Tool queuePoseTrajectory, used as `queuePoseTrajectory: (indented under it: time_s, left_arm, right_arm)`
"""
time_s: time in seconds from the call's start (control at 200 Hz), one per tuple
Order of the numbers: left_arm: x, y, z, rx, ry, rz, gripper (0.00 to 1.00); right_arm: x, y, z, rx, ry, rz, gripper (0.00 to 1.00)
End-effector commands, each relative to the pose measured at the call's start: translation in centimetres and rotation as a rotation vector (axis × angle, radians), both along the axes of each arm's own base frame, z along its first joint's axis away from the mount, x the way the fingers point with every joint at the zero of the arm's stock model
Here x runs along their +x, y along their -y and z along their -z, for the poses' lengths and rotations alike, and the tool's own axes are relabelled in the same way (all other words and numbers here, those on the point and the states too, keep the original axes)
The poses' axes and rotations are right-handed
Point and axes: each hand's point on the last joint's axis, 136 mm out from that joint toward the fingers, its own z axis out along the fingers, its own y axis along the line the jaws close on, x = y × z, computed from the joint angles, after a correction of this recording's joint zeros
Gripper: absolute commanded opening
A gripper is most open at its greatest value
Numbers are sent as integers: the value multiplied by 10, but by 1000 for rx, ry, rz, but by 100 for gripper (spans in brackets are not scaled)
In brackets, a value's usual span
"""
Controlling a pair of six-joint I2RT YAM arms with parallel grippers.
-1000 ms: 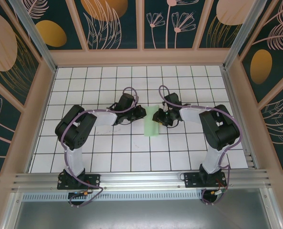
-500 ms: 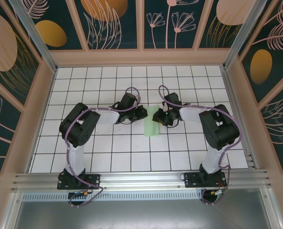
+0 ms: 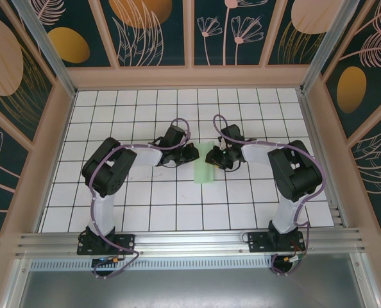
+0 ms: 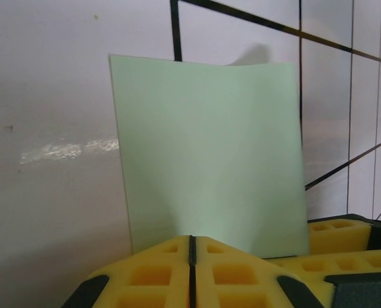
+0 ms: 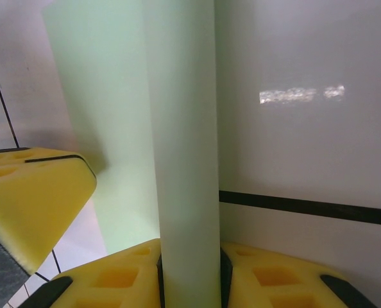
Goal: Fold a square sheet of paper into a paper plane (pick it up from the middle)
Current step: Hold the square sheet of paper at the center of the table, then fold the square sheet of paper in half at the center of the table.
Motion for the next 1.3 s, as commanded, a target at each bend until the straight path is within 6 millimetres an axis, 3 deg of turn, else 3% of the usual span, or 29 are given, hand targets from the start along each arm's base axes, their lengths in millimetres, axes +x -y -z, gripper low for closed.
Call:
queuePoseTrajectory:
  time_s: [0.0,0.26,0.435,0.691,0.761,0.826,0.876,0.966,1.116,1.296]
  left_arm:
    - [-4,3,8,22,-18,27,11]
    - [-12,-12,34,116,-81,5,9]
    - [-28,-30,57,187,-133,-11,8]
    - [-37,-42,70,229,-159,-28,7]
    - [-37,-42,72,229,-163,-30,7]
    - [-37,-42,72,231,-164,-30,7]
    - [-38,-43,74,235,-166,-31,7]
    - [-37,-43,73,237,-162,-33,6]
    - [-37,-44,74,243,-167,-37,6]
    - [-37,-45,76,246,-173,-43,5]
  right_arm:
    - [-46,68,90,-349,-182,30,30]
    - [-43,61,83,-322,-181,33,30]
    - [-17,42,34,-221,-87,64,36]
    - [11,51,-38,-177,51,140,51]
    - [17,45,-52,-149,91,129,48]
    - [21,32,-61,-83,113,97,33]
    - [22,20,-62,-40,117,70,22]
    - [21,0,-59,14,108,24,11]
    - [24,-22,-56,72,99,-25,5]
    - [20,-27,-35,53,40,-47,3]
